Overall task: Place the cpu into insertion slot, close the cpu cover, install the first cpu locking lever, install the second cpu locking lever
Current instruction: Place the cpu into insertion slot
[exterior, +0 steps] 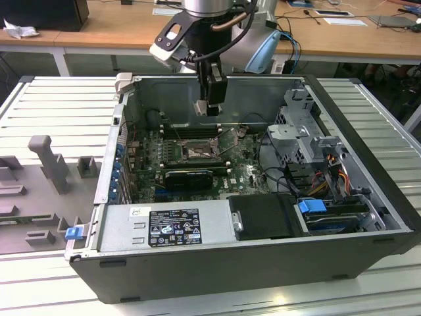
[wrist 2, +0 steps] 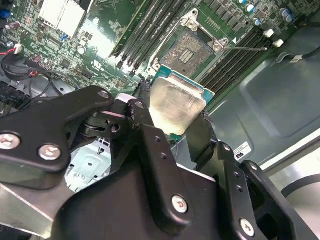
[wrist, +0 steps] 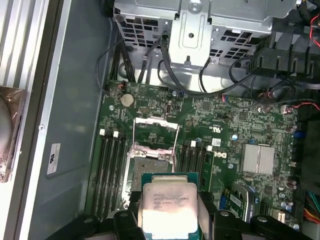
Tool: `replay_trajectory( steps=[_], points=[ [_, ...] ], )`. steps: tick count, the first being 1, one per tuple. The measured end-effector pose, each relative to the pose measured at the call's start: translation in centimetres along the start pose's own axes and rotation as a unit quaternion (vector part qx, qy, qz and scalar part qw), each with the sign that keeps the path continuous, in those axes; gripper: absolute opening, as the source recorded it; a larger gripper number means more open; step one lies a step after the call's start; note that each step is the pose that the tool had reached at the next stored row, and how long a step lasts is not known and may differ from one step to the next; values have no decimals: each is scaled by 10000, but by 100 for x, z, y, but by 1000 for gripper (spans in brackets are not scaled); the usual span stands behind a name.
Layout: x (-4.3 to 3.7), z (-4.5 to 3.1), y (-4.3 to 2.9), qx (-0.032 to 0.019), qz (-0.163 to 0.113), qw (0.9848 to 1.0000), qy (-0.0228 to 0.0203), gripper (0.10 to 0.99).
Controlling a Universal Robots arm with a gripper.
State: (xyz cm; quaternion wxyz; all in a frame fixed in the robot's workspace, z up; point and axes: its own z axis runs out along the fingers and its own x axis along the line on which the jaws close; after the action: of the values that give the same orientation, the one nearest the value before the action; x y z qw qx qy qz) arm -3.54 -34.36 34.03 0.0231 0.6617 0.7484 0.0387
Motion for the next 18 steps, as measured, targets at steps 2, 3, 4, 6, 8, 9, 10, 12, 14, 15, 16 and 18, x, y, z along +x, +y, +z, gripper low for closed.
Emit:
replay_trajectory(
  steps=[2,3,4,6,8,9,10,12,14,15,16,18],
  points=[
    [1,14,0,-1,89,10000,-8,529],
    [1,21,-1,-2,153,9999,-14,529],
    [1,28,-2,-3,214,9998,-19,529],
    [1,39,-3,-5,330,9995,-29,529],
    [1,49,-4,-6,390,9992,-34,529],
    [1,55,-5,-6,392,9992,-34,529],
    [1,65,-6,-6,393,9992,-35,529],
    [0,81,-7,-6,393,9992,-35,529],
    [0,102,-9,-5,393,9992,-35,529],
    [0,111,-10,-4,393,9992,-35,529],
    [0,116,-10,-4,393,9992,-35,529],
    [0,130,-12,-4,393,9992,-35,529]
  ],
)
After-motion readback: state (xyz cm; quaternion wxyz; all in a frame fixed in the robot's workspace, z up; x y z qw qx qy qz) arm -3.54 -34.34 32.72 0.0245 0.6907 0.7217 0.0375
